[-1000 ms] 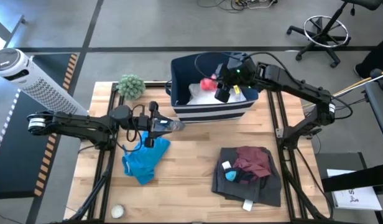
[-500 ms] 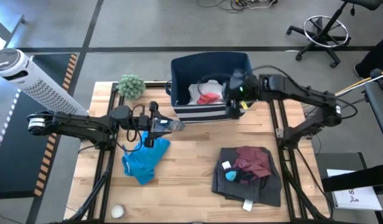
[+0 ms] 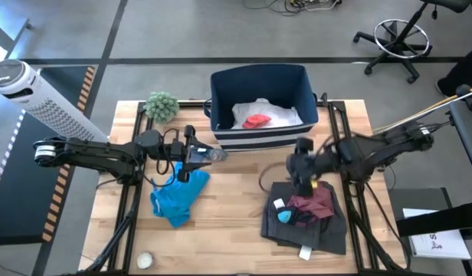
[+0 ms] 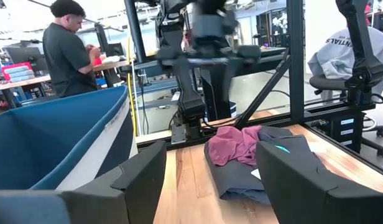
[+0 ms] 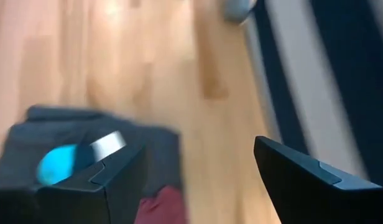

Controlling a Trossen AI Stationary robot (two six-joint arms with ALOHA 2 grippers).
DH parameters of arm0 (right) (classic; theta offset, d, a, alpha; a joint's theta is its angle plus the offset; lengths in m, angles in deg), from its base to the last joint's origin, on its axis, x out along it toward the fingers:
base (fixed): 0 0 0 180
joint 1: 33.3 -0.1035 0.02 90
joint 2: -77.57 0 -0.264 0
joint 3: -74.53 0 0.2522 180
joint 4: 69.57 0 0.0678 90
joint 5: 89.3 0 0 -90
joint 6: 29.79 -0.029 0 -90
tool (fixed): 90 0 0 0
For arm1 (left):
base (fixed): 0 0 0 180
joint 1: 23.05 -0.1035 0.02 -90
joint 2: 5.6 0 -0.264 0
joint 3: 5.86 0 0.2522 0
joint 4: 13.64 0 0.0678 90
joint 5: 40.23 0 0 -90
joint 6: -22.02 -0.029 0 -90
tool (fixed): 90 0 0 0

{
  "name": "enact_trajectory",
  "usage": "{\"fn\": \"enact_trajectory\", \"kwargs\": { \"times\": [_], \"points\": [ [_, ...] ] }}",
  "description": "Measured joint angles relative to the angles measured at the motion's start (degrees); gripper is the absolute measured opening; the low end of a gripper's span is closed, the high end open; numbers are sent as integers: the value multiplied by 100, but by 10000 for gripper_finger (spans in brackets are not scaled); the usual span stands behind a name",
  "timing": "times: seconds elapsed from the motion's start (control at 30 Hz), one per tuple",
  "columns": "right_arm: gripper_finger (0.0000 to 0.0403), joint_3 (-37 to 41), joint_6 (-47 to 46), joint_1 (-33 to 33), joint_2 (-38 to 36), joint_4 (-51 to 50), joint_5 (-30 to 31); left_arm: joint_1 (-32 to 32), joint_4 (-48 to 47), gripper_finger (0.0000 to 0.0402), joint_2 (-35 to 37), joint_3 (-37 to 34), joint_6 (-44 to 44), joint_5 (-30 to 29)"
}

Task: Sort clothes
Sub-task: Put the red underwear into the blue laundry bin

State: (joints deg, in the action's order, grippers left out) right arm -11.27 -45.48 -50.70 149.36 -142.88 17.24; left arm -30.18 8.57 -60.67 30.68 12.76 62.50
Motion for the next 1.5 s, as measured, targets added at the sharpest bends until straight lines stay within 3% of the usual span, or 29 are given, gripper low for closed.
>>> {"fn": "enact_trajectory", "kwargs": {
  "times": [0.4, 0.77, 1.03, 1.2, 1.4, 1.5],
  "points": [
    [264, 1145, -2319, -1247, 72, -98, -494, 2, -108, 234, 0, 0, 102, 146],
    [280, 2042, -2765, -1334, 72, 603, -1106, 2, -104, 235, 0, 2, 86, 146],
    [250, 2367, -2961, -1334, 108, 605, -1120, 2, -105, 241, 0, 0, 84, 144],
    [190, 2386, -2736, -1332, 151, 590, -1141, 2, -106, 230, 0, 0, 80, 144],
    [28, 2374, -2520, -1316, 151, 580, -1074, 2, -104, 218, 0, 0, 42, 144],
    [14, 2241, -2468, -1293, 151, 566, -1067, 2, -105, 214, 0, 0, -50, 144]
  ]
}}
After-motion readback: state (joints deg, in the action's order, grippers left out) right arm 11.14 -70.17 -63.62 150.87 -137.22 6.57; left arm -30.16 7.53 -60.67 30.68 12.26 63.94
